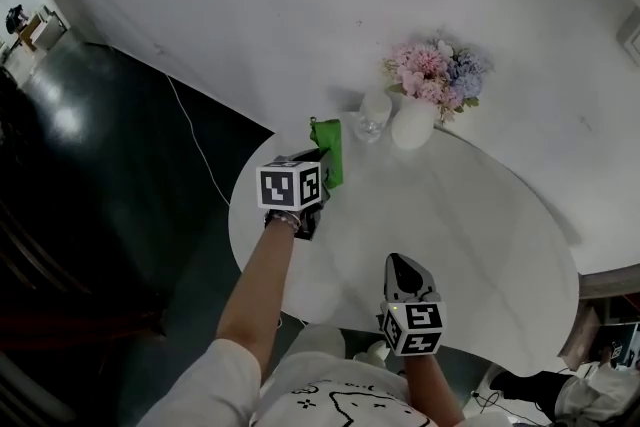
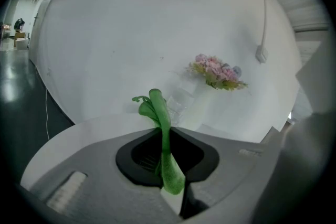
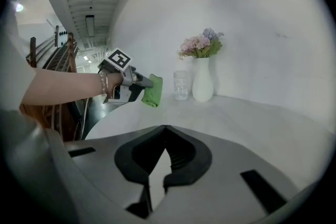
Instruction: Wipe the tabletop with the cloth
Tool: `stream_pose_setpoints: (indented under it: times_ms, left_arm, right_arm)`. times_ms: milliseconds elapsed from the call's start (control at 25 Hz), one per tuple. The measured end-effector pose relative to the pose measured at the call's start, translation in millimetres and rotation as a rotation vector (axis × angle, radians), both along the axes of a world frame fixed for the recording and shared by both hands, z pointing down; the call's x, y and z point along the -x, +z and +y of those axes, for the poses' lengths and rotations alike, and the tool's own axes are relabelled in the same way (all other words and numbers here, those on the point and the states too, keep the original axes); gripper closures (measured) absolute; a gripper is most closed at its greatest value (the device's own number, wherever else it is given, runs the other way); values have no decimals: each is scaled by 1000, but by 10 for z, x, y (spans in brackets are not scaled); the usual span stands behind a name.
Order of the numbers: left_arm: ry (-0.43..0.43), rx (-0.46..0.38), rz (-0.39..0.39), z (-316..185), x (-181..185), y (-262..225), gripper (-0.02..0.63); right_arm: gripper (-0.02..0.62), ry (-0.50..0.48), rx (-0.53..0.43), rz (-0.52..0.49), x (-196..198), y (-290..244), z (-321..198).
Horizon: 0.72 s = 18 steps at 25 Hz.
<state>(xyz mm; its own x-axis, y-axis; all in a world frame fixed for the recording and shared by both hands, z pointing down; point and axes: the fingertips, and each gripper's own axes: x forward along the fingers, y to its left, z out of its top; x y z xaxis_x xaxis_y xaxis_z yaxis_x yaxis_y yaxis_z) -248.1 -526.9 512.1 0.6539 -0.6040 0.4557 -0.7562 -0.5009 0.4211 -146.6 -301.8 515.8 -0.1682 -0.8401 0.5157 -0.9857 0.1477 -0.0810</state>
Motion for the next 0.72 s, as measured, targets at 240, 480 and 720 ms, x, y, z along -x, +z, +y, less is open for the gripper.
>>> stream_pose_setpoints:
  times_ms: [240, 480, 720]
  left_arm:
    - [4, 51, 13, -517, -226, 251, 551]
    - [29, 161, -41, -863, -415, 575, 551]
    - [46, 212, -289, -947, -341, 935, 551]
  right_arm:
    - [597, 63, 50, 2, -77, 190, -37]
    - [597, 120, 101, 7, -189, 322, -18]
    - [597, 147, 135, 30, -248, 382, 64]
